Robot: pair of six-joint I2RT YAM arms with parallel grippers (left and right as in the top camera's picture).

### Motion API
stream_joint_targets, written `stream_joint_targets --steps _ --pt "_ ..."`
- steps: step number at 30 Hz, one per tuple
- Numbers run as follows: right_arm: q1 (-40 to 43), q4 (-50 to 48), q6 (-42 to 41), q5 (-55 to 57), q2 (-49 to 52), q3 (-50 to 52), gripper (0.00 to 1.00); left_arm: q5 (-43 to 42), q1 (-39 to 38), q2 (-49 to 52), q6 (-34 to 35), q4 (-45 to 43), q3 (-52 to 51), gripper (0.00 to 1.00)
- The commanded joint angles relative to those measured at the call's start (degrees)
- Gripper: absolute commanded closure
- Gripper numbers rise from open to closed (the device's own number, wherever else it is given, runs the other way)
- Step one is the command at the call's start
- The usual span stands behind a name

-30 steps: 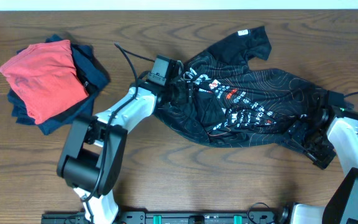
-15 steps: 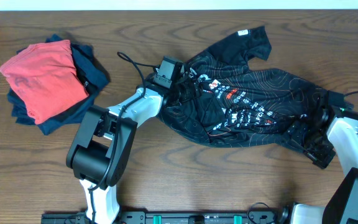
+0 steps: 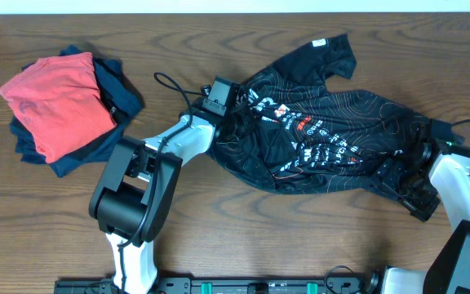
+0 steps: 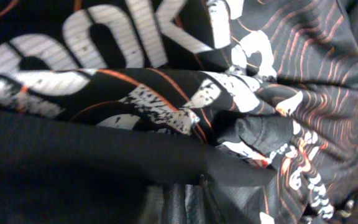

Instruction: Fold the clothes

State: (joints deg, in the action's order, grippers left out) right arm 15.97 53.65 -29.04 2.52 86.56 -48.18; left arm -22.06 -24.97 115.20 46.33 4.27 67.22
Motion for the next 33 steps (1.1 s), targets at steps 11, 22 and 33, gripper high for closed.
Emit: stream_joint_targets --steps 11,22,33 --pt "0.68 -0.24 1.05 0.02 0.02 0.24 0.01 -0.96 -0.17 0.35 0.7 0.28 0.57 0.94" --pt "0.68 -0.33 1.46 0.04 0.02 0.24 0.01 6.51 -0.04 -16.06 -17.92 21.27 0.57 0.94" --pt "0.68 -0.63 1.46 -1.44 0.02 0.26 0.01 13.6 0.74 -23.67 -12.31 28.17 0.52 0.54"
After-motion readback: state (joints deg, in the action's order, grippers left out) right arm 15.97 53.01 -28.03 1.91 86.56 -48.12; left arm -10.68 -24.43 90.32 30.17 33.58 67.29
